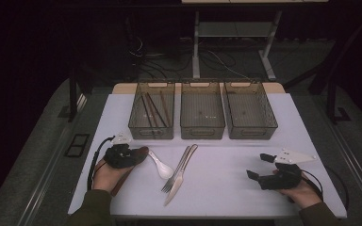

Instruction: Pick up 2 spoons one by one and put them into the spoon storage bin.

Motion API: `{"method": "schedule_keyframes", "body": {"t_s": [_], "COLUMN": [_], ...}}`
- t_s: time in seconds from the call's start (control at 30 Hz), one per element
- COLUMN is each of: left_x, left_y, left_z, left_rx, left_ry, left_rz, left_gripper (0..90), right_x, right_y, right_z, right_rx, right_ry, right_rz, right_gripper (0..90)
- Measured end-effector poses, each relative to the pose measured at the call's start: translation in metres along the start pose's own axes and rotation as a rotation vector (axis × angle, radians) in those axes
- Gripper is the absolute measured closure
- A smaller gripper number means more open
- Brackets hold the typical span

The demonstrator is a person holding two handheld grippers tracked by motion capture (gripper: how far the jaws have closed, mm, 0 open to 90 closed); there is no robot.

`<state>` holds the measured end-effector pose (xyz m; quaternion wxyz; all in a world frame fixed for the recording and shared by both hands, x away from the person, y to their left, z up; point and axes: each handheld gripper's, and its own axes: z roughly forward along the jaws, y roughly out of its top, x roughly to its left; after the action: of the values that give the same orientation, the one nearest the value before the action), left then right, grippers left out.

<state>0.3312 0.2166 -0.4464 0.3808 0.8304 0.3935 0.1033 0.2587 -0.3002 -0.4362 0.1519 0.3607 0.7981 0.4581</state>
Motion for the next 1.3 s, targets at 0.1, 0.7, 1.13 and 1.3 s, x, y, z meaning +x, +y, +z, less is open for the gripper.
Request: {"method": "schedule_keyframes", "body": {"t_s": [0.1, 0.7, 1.13, 1.3], "left_x": [0.002, 0.001, -0.003, -0.008], "left_y": [0.000, 0.003, 0.011, 0.019], "left_z": [-0.002, -0.008, -0.017, -0.020], "left_rx": [-0.002, -0.013, -0.058, -0.111], "left_ry": [-0.009, 0.001, 0.007, -0.019], "left_rz": [-0.009, -0.038, -0.018, -0.026], "left_gripper": [74.4, 82.4, 82.6, 82.6], "right_x": [0.000, 0.002, 0.006, 0.005], "right_y": [0.000, 0.001, 0.001, 0.000], "right_z": [0.000, 0.000, 0.004, 0.005], "right_rx": [0.000, -0.004, -0.006, -0.002], "right_ry": [-0.001, 0.005, 0.030, 0.030], "right_rz": [-0.001, -0.006, 0.016, 0.015], "right_gripper": [14.5, 14.5, 10.6, 10.6]}}
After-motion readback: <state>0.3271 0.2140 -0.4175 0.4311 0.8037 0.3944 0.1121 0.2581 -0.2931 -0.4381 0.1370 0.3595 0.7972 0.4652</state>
